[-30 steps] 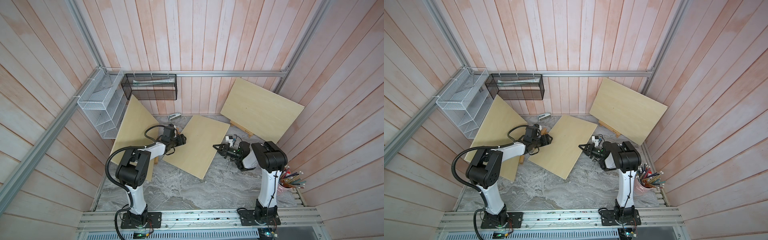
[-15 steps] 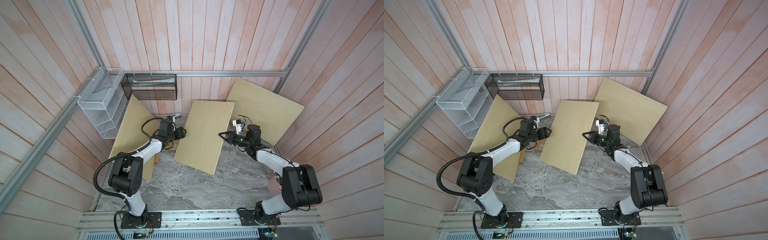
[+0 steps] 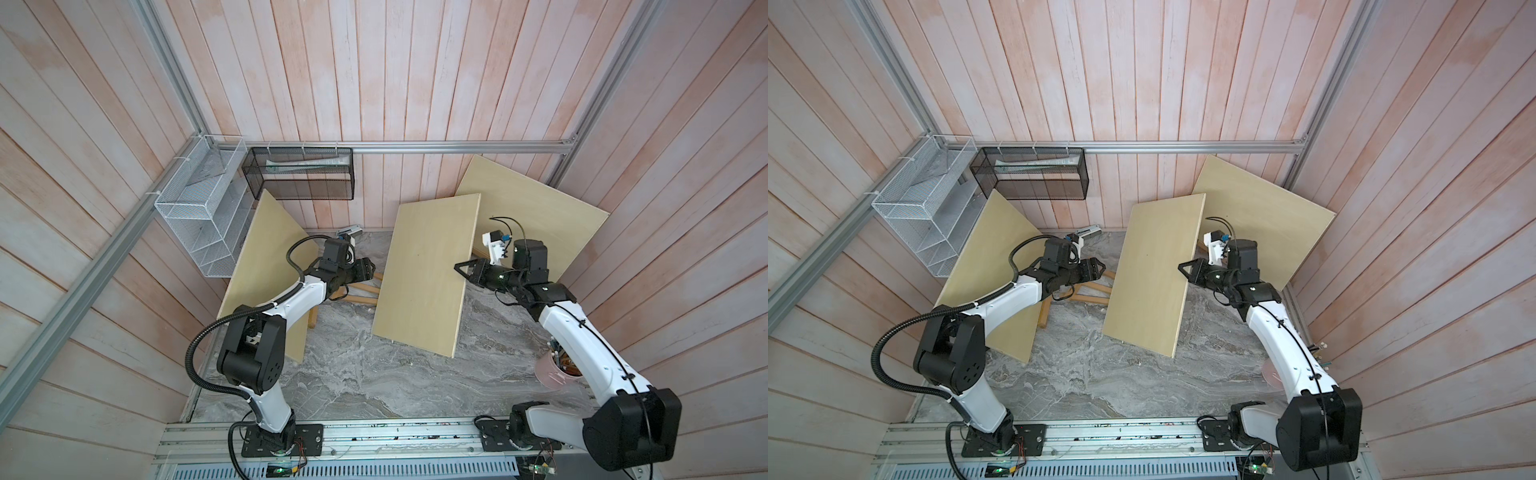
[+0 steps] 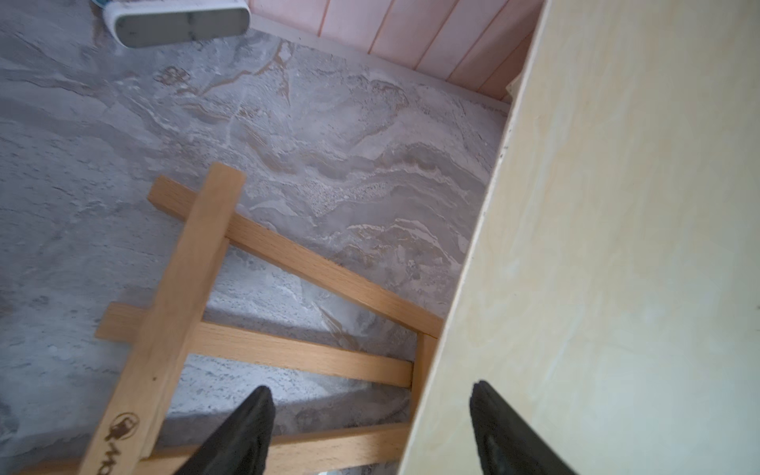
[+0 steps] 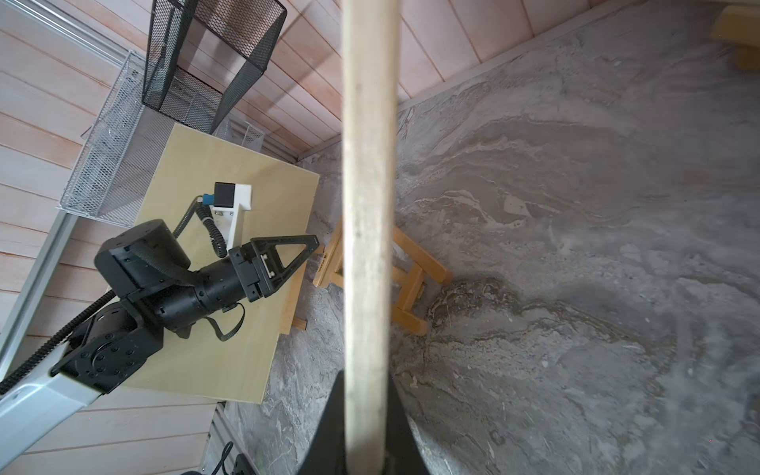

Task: Assemble the easel
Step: Pick up the drawing board from the center of the board, then pick up the easel at the center of the board.

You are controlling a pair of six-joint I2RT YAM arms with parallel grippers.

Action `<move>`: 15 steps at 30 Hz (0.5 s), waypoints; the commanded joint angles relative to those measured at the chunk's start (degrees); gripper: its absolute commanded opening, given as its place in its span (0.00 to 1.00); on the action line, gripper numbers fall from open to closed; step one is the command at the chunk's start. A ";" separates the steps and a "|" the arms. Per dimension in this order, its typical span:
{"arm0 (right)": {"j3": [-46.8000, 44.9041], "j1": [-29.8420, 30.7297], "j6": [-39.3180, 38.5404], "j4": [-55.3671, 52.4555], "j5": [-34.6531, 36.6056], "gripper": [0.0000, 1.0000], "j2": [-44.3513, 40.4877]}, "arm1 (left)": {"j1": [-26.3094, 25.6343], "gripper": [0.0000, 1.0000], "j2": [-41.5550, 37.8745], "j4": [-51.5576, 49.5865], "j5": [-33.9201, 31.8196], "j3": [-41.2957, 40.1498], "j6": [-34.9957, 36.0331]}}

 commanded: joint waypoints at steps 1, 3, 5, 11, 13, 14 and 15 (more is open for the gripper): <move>5.63 -0.07 -8.53 -6.87 5.96 0.00 -3.84 | -1.95 0.78 2.76 -3.01 -0.25 2.87 2.25; 6.99 -0.04 -10.06 -10.88 8.89 0.00 -4.70 | -2.59 0.78 3.89 -3.98 0.16 4.09 2.33; 8.73 -0.08 -11.51 -15.01 12.32 0.00 -5.09 | -2.94 0.78 4.91 -5.08 0.55 5.15 2.32; 14.03 -0.04 -16.12 -25.50 23.43 0.00 -4.16 | -4.17 0.78 8.03 -10.36 1.32 9.66 2.64; 15.07 -0.06 -17.47 -27.51 27.41 0.00 -3.50 | -5.00 0.78 9.49 -12.69 1.46 11.87 2.90; 15.19 -0.08 -18.17 -28.11 28.49 0.00 -3.15 | -5.44 0.78 10.25 -13.67 1.55 12.83 3.15; 15.54 -0.07 -18.92 -28.85 29.51 0.00 -2.55 | -6.01 0.78 11.11 -14.97 1.34 14.03 3.46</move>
